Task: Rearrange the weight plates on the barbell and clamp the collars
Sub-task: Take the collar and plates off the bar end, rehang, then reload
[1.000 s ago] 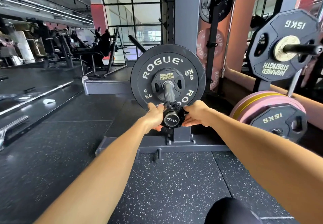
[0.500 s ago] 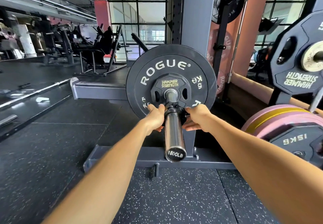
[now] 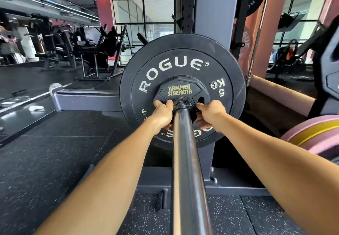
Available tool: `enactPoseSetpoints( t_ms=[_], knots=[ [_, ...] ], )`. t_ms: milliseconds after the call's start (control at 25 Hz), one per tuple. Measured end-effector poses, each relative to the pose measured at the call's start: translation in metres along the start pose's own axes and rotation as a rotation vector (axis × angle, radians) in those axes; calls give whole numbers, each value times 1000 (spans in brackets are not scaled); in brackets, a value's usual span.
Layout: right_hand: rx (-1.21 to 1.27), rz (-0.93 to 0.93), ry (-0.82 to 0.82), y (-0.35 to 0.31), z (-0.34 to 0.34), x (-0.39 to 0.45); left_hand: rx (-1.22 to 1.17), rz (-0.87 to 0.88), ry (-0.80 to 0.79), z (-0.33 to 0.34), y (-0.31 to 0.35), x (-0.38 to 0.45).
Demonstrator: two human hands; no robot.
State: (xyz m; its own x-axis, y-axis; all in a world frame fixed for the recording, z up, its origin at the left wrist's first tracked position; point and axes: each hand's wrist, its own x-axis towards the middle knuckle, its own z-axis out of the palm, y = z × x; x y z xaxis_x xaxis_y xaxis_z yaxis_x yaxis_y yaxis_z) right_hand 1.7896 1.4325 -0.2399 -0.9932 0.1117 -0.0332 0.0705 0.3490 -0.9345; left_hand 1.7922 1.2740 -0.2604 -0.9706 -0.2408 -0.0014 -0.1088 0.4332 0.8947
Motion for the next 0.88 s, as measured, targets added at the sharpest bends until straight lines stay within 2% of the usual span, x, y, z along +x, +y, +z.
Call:
enactPoseSetpoints(
  t_ms=[240,440,640,880],
  knots=[
    [23,-58,-3,3,0,29,-209,-75,31,9,-3,35],
    [-100,-125,73,-7,-3,22,-229,-106,40,11,-2,35],
    [-583,-384,203,-45,-1,6,-241,-136,59,10,1,32],
    [-621,-623,171,-41,-4,7,-261,-125,54,12,6,27]
  ],
)
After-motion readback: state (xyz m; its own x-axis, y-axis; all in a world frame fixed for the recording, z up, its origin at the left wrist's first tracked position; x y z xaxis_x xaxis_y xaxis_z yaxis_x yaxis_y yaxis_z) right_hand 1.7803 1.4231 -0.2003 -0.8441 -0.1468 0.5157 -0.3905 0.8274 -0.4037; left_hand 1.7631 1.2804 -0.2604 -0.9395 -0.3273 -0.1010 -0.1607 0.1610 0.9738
